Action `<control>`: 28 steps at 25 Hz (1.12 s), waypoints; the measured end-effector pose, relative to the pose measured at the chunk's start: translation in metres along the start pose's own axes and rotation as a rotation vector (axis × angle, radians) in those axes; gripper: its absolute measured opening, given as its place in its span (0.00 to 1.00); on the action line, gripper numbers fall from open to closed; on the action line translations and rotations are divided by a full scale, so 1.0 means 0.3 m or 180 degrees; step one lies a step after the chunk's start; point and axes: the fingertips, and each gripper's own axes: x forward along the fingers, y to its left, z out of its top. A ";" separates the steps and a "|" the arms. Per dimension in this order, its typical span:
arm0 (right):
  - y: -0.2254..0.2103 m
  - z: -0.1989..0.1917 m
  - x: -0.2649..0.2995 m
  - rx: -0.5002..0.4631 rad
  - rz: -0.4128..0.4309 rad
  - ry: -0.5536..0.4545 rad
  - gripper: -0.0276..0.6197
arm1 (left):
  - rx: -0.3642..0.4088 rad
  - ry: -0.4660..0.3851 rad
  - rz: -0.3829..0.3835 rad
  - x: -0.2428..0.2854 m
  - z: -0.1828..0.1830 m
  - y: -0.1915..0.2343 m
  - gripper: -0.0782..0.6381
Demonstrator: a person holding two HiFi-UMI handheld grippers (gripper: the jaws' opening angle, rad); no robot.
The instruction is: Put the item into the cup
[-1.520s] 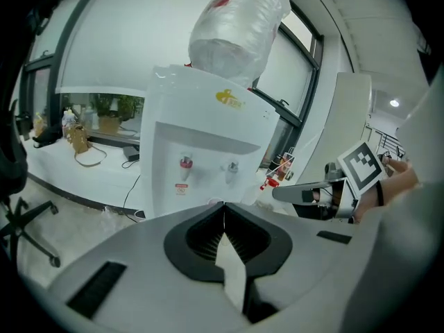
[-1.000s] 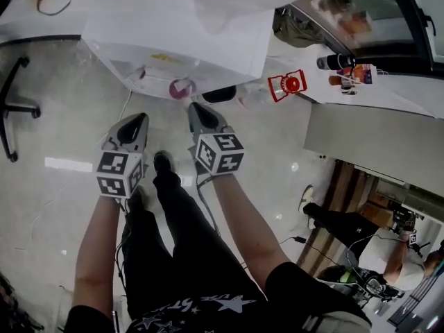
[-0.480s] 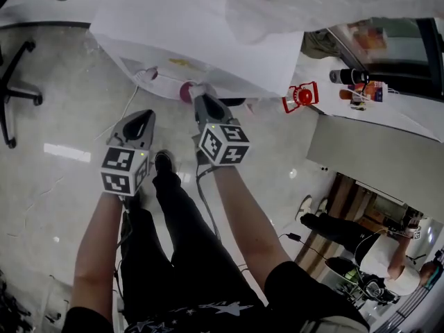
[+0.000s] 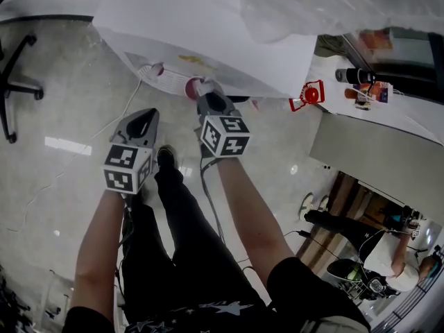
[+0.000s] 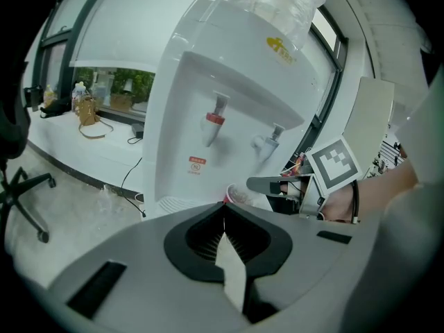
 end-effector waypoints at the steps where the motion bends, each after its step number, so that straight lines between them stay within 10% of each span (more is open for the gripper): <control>1: 0.000 -0.003 0.005 0.0005 0.0004 0.0007 0.05 | -0.0003 0.0001 -0.0001 0.002 -0.001 0.003 0.12; 28: 0.039 -0.022 -0.090 0.0050 -0.0081 0.0008 0.17 | 0.0093 0.0045 -0.0075 -0.050 -0.003 -0.052 0.12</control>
